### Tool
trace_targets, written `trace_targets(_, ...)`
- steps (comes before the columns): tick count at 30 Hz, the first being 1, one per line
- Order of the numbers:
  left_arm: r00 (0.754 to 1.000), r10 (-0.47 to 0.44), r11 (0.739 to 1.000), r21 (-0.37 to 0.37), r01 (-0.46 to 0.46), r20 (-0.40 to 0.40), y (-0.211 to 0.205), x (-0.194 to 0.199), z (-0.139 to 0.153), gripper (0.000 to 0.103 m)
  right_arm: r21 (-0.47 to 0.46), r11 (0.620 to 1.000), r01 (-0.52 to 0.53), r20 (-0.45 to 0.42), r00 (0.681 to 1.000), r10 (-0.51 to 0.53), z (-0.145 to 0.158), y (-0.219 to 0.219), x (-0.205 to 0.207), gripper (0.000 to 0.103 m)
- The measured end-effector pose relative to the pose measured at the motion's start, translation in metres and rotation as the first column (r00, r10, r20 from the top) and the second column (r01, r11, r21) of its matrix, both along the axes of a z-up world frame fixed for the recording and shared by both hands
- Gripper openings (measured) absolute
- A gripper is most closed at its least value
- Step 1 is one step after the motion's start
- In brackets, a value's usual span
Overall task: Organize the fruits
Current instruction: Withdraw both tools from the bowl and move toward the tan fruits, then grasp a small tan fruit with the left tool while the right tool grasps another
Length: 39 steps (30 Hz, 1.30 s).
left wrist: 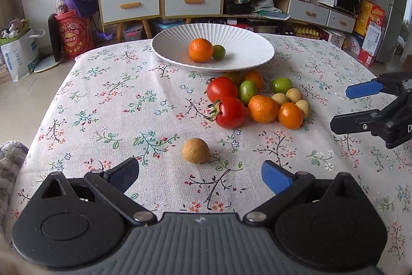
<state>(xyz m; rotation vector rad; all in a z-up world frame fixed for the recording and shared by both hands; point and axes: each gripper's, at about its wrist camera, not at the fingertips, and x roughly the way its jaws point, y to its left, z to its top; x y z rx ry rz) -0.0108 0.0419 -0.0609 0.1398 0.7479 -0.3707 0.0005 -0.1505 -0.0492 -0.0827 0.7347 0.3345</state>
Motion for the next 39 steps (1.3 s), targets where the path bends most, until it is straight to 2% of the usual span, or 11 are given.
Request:
trace_targets(7,1.000,-0.007,1.000,0.014,0.007,-0.014,0.000,-0.002,-0.010,0.099,-0.055,0.998,-0.021,-0.018,1.000,0.020,-0.014,0.000,0.001,0.095)
trace_targets(15,1.000,-0.021,0.999,0.026,0.021,-0.019,-0.002,-0.002,-0.017,0.098,-0.085,0.996,0.009,-0.039,0.999,-0.012,-0.023,-0.005,0.009,0.078)
trace_targets(19,1.000,-0.021,1.000,0.019,0.021,-0.012,-0.003,-0.001,-0.017,0.095,-0.104,0.995,-0.001,-0.026,1.000,-0.002,-0.024,-0.002,0.011,0.074)
trace_targets(23,1.000,-0.031,1.000,0.007,0.031,-0.003,-0.004,0.000,-0.015,0.084,-0.107,0.994,-0.013,-0.021,1.000,0.011,-0.022,0.001,0.016,0.064)
trace_targets(27,0.999,-0.038,0.999,0.003,0.038,0.000,-0.006,0.001,-0.013,0.074,-0.108,0.994,-0.012,-0.014,1.000,0.010,-0.021,0.003,0.022,0.059)
trace_targets(35,1.000,-0.019,1.000,-0.005,0.019,-0.001,-0.007,0.007,-0.011,0.063,-0.120,0.993,-0.020,-0.007,1.000,0.019,-0.019,0.010,0.026,0.048)
trace_targets(39,1.000,0.000,1.000,-0.016,0.000,-0.010,-0.006,0.011,-0.009,0.055,-0.120,0.992,-0.026,-0.011,1.000,0.025,-0.018,0.010,0.028,0.043)
